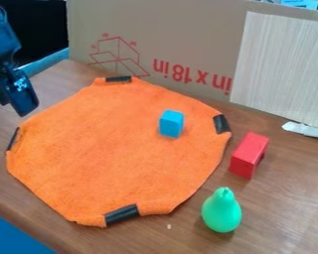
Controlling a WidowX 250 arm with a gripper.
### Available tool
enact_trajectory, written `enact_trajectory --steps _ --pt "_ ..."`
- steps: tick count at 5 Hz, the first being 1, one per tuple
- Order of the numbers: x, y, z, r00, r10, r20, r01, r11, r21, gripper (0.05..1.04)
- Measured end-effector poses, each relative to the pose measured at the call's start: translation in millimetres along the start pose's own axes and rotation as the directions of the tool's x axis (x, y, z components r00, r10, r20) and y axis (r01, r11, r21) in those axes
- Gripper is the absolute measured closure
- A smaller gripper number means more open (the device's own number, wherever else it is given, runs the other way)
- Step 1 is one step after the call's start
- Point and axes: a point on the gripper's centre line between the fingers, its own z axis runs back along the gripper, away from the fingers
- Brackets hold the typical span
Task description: Fold the clothe from to top left
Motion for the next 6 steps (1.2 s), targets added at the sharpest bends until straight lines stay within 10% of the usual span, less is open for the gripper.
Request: enact_trajectory --steps 2,6 --pt "-8.0 8.5 -15.2 0.995 0.09 0.048 -0.09 0.996 0.001 0.083" --pt "-29.3 47.3 -46.2 0.975 0.172 0.14 -0.195 0.966 0.171 0.083"
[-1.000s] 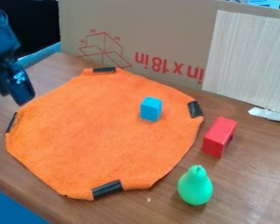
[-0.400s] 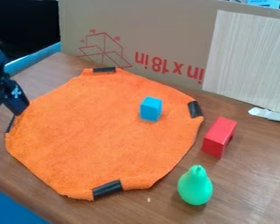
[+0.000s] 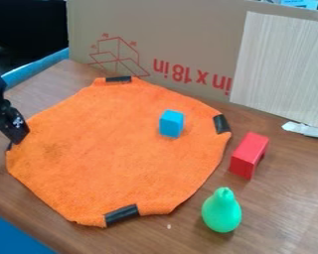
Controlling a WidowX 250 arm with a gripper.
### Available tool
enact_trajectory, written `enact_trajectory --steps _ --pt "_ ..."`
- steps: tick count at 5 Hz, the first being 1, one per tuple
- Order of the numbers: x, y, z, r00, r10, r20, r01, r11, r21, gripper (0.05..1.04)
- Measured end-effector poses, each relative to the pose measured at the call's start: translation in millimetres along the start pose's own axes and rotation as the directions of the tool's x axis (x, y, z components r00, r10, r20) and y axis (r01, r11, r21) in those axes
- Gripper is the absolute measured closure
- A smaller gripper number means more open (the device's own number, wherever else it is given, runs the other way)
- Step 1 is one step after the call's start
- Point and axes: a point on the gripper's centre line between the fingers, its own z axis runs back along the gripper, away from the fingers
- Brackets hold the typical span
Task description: Fold the clothe from to top left
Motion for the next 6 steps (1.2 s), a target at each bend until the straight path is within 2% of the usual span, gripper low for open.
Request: enact_trajectory --steps 1,2,3,4,5,6 --pt "-4.9 0.5 -8.7 0.999 0.035 0.038 -0.037 0.998 0.042 0.083" --pt "-6.8 6.6 -17.7 0.997 0.064 0.038 -0.066 0.996 0.062 0.083" --pt "-13.8 8.4 -25.1 0.997 0.081 -0.008 -0.08 0.994 0.074 0.083" --pt "-13.2 9.3 -27.7 0.997 0.078 -0.008 -0.077 0.994 0.083 0.119" --pt "-10.9 9.8 -29.1 0.995 0.098 0.013 -0.098 0.992 0.079 0.392" --pt "-11.4 6.2 -29.0 0.995 0.096 -0.005 -0.096 0.994 0.06 0.694"
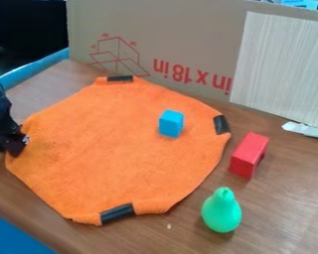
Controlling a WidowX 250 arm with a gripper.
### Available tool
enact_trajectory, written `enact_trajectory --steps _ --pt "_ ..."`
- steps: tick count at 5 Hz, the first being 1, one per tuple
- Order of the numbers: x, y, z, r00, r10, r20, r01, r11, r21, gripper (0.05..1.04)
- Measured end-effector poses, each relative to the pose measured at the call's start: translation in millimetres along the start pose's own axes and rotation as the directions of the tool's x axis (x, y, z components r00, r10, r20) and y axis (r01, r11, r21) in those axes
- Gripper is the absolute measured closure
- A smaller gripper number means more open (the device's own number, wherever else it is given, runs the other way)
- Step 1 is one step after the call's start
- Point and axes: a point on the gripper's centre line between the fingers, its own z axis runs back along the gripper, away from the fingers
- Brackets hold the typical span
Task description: Fold the clothe from to top left
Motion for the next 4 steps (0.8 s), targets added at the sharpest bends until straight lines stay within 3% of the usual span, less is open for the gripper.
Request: enact_trajectory --steps 1,2,4 --pt "2.1 -15.9 2.8 0.999 0.003 -0.034 -0.006 0.998 -0.068 0.904" --pt "17.7 -44.0 27.9 1.0 0.0 -0.01 -0.001 0.993 -0.121 1.011" --pt "61.1 -93.1 44.0 0.999 0.032 -0.011 -0.033 0.985 -0.17 1.03"
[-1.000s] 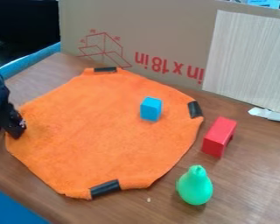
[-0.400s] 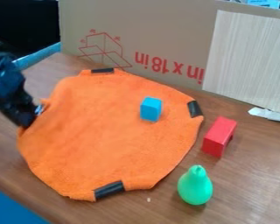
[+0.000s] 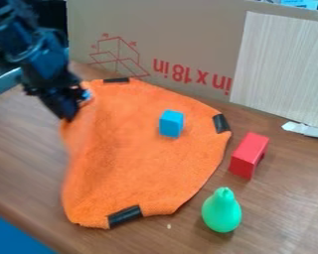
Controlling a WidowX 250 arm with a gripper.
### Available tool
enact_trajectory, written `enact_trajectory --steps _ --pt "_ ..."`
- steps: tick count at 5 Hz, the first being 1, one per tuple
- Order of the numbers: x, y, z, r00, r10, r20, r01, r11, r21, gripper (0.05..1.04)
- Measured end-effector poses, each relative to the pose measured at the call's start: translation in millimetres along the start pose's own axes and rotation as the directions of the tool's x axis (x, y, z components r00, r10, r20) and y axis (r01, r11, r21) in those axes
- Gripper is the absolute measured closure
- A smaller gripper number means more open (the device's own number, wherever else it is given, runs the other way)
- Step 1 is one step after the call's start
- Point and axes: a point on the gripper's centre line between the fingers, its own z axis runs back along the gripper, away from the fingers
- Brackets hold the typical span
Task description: Fold the clothe from to top left
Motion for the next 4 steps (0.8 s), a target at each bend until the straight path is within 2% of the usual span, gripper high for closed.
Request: enact_trajectory --steps 1,2,4 --pt "14.2 -18.8 -16.3 0.999 0.026 -0.032 -0.026 1.0 0.005 1.03" --pt "28.8 -36.5 -30.3 0.998 0.052 -0.039 -0.052 0.998 0.019 1.03" --pt "51.3 -76.4 -44.4 0.996 0.082 -0.036 -0.082 0.997 0.011 1.03"
